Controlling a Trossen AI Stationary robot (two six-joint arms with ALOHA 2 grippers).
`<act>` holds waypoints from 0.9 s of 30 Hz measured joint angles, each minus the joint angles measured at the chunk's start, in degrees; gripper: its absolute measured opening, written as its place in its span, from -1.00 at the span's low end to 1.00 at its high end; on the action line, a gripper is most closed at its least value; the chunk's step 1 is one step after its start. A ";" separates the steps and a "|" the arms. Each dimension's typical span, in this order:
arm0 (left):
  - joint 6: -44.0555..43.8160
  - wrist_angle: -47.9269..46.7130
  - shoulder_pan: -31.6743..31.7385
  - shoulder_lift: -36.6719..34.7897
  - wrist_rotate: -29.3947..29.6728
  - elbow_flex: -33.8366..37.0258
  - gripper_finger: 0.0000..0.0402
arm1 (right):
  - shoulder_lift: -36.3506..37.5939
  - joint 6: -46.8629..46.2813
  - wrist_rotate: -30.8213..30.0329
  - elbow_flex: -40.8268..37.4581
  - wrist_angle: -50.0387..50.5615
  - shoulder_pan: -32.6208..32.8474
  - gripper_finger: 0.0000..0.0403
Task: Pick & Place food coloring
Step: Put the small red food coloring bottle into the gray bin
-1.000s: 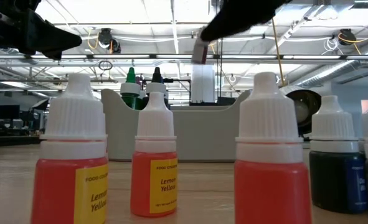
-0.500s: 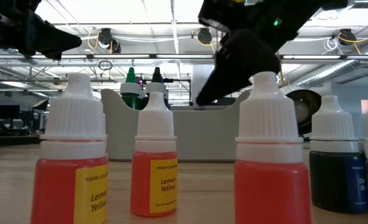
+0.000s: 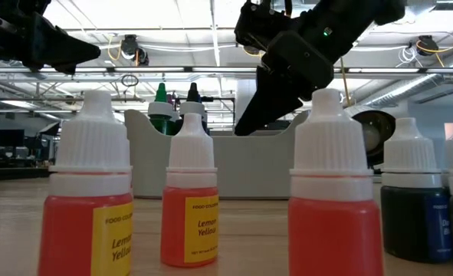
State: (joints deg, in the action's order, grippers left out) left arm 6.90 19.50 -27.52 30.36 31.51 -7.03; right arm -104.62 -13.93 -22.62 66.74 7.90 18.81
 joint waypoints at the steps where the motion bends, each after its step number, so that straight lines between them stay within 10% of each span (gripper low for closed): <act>1: 0.00 0.01 0.01 0.00 0.00 0.00 -0.84 | 0.00 0.12 0.03 0.00 -0.10 0.00 -0.77; 27: 0.40 0.02 0.01 0.00 0.07 0.00 -0.84 | -0.37 2.42 -2.53 0.00 -3.38 -2.69 -0.76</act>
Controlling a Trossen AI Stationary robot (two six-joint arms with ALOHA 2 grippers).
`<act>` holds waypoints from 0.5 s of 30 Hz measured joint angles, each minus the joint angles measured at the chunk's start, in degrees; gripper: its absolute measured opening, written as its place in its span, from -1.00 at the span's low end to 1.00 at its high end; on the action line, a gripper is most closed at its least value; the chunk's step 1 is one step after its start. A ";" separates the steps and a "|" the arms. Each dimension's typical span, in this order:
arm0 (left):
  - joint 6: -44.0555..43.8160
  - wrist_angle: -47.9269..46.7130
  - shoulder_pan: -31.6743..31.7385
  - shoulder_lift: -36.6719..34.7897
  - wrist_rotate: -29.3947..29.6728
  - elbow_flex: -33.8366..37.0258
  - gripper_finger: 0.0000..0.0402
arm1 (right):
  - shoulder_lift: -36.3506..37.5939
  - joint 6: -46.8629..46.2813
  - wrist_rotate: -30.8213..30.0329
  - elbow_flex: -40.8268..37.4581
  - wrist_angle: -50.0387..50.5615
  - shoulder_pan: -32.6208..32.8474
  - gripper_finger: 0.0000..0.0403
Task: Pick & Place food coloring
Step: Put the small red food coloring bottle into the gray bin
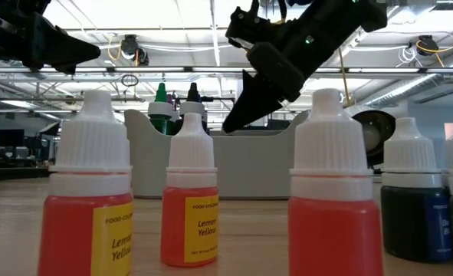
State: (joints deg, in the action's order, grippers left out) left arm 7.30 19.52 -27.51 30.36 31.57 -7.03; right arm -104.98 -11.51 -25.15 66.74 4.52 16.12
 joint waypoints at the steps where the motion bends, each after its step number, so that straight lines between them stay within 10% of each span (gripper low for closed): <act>1: 0.03 -0.01 0.01 0.01 0.00 0.00 -0.84 | -0.17 0.00 0.75 0.00 0.06 -0.04 -0.76; 15: -0.07 0.00 -0.01 0.01 0.00 0.00 -0.84 | -4.33 -0.18 1.27 -0.02 -0.57 -0.05 -0.76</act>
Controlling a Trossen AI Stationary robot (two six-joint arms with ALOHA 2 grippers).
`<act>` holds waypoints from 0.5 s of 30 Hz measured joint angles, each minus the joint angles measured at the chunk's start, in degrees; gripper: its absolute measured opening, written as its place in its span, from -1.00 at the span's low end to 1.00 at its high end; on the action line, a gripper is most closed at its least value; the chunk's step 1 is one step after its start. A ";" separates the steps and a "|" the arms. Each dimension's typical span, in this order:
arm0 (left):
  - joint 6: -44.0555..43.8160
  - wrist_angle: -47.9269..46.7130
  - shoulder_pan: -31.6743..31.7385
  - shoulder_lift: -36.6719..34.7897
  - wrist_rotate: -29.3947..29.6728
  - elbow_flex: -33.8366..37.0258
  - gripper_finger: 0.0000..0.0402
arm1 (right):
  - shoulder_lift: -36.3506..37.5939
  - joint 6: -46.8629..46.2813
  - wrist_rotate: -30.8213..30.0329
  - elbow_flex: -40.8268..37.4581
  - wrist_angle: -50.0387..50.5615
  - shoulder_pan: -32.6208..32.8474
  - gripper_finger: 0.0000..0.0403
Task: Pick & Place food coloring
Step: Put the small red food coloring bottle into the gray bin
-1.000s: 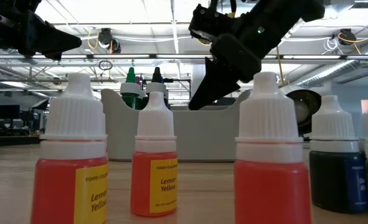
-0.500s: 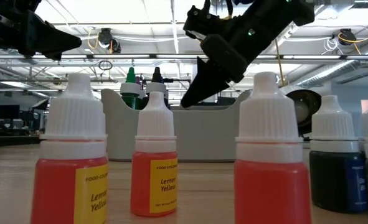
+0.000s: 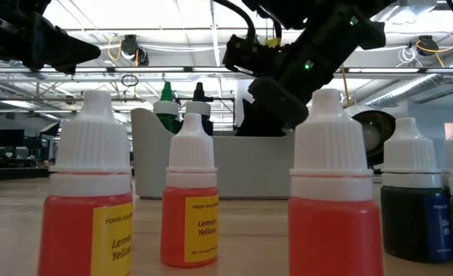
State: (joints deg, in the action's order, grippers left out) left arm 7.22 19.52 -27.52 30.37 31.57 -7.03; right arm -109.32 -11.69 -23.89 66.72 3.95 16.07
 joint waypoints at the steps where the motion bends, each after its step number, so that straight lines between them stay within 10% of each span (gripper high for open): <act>1: 0.00 0.01 -0.01 -0.02 0.00 0.00 -0.84 | 0.00 0.21 0.01 0.00 -0.02 -0.05 -0.76; 15: -0.21 0.01 0.00 -0.01 0.00 0.00 -0.84 | 0.07 0.40 0.03 0.00 -2.45 -0.30 -0.45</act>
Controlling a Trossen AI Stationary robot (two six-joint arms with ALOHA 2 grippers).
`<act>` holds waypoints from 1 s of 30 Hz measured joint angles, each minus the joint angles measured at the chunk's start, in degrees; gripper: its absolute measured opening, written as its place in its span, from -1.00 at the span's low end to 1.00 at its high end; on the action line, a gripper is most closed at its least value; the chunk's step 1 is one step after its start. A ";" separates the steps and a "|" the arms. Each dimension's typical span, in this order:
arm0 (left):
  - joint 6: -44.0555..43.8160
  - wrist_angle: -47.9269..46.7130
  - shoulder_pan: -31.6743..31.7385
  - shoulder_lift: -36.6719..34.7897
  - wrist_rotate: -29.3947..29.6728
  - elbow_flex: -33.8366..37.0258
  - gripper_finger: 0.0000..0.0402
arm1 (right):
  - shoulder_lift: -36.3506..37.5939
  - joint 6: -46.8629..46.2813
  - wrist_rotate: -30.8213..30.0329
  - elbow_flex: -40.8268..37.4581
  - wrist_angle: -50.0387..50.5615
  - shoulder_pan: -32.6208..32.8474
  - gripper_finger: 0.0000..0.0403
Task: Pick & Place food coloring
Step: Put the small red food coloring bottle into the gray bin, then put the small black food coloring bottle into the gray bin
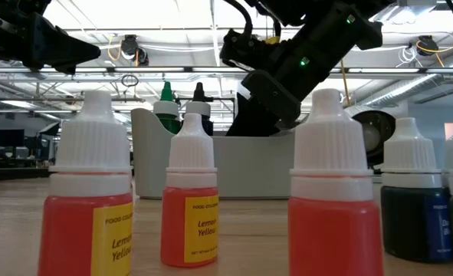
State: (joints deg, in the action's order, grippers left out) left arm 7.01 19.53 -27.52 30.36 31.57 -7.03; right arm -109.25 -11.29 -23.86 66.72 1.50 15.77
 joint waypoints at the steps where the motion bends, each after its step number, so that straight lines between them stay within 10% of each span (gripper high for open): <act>1: -0.05 0.00 0.02 0.01 -0.01 0.00 -0.84 | 0.00 0.02 0.00 0.00 0.01 0.00 -0.43; 21: -0.52 -0.13 0.01 -0.01 -0.03 0.00 -0.84 | 30.84 2.31 1.26 -0.02 22.23 8.92 -0.51; 30: -0.13 -0.04 0.01 0.00 -0.02 0.00 -0.84 | 35.91 6.21 -1.65 -16.57 1.89 19.96 -0.97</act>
State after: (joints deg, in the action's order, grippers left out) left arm 6.89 19.49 -27.52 30.36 31.55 -7.03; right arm -73.34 -5.09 -25.51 50.15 3.39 35.73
